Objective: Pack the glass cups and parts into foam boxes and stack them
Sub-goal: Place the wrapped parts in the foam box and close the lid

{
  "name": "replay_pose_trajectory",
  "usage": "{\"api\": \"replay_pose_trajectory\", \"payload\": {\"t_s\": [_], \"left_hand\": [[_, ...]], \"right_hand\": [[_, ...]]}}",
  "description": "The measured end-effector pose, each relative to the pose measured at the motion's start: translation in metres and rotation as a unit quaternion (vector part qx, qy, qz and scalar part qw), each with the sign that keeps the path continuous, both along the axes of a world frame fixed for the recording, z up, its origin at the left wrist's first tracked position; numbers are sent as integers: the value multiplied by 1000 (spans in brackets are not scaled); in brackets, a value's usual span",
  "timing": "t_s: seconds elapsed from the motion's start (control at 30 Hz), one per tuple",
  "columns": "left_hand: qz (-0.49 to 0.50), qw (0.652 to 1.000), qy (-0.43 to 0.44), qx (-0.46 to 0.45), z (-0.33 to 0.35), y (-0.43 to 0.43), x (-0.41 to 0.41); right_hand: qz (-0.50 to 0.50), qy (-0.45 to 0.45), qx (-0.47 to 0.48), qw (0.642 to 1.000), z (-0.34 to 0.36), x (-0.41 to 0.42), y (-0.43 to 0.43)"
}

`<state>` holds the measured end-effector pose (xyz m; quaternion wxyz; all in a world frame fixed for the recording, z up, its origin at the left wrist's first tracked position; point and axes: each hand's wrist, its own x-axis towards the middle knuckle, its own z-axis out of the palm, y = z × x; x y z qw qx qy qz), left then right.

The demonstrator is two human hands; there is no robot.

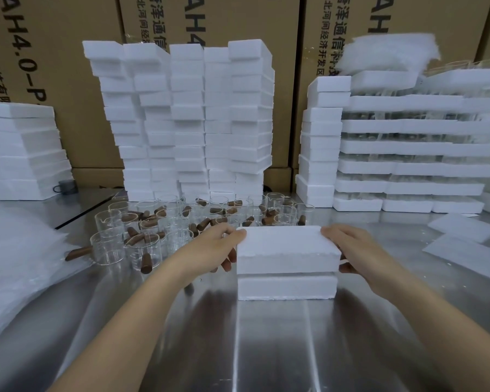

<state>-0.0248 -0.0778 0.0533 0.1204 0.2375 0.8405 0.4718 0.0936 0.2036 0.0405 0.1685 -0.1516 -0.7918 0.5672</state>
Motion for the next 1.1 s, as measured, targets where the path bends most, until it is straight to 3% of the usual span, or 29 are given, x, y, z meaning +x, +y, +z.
{"api": "replay_pose_trajectory", "payload": {"t_s": [0.5,0.77,1.1], "left_hand": [[-26,992,91,-82,-3,-1,1],[-76,992,-77,-57,12,-9,14],[-25,994,-78,-76,16,-10,13]], "right_hand": [[30,-16,-5,999,-2,2,0],[122,-65,-11,990,3,10,2],[110,-57,-29,992,7,13,-5]]}}
